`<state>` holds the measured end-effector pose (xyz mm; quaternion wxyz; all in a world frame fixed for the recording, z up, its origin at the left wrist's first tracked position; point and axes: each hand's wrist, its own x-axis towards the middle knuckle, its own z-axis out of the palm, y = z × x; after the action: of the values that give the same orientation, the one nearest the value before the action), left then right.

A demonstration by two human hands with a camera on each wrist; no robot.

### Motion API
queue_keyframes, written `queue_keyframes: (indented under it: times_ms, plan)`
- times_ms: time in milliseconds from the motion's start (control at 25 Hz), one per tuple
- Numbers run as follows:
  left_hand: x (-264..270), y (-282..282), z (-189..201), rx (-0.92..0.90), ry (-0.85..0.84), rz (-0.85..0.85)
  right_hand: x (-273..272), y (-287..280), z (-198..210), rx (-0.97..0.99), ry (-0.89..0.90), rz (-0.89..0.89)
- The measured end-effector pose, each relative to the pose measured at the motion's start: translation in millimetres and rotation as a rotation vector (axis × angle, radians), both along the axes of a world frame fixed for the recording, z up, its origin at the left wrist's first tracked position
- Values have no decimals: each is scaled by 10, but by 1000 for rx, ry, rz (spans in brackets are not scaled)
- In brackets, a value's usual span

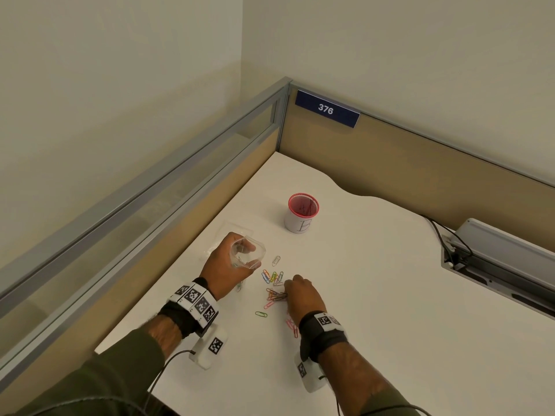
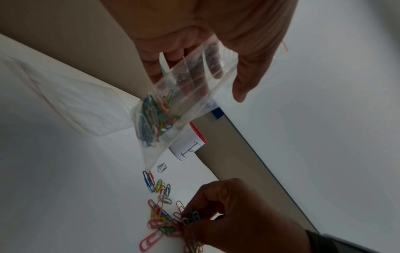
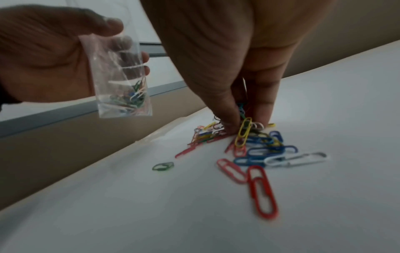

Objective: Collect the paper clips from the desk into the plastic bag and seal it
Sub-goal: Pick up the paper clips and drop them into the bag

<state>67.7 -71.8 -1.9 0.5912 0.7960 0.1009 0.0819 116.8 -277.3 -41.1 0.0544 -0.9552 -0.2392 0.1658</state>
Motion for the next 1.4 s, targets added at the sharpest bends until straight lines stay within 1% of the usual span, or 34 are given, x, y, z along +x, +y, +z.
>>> queue_keyframes:
  times_ms: [80, 160, 240, 360, 440, 560, 640, 720, 920, 1040, 1240, 1320, 1400]
  plan:
    - [19, -1, 4, -7, -6, 3, 85, -46, 38, 35, 21, -74]
    - [30, 12, 6, -12, -4, 4, 168, -73, 132, 127, 63, -175]
    - [37, 6, 0, -10, 3, 1, 226, -126, 266, 273, 75, -276]
    - [54, -29, -7, -20, 5, -8, 259, -197, 586, 583, 109, -405]
    - [66, -46, -4, -21, 9, -12, 270, -177, 868, 743, 124, -402]
    - [81, -73, -4, -20, 0, -30, 264, -50, 1295, 885, 158, -301]
    - [80, -93, 13, -11, 1, -36, 237, 73, 1514, 902, 177, -205]
    - [79, -112, 41, 7, 2, -39, 198, 204, 1641, 889, 167, -129]
    - [72, -163, 85, 60, 8, -58, 129, 449, 1611, 731, 86, 0]
    - [78, -167, 83, 68, 17, -55, 115, 481, 1570, 655, 62, 26]
    - [94, -198, 89, 44, 24, -54, 98, 472, 1569, 594, 66, 34]
    - [99, -209, 96, 22, 19, -58, 93, 473, 1570, 591, 44, 41]
    - [89, -203, 94, 20, -6, -72, 90, 455, 1577, 631, 10, 34]
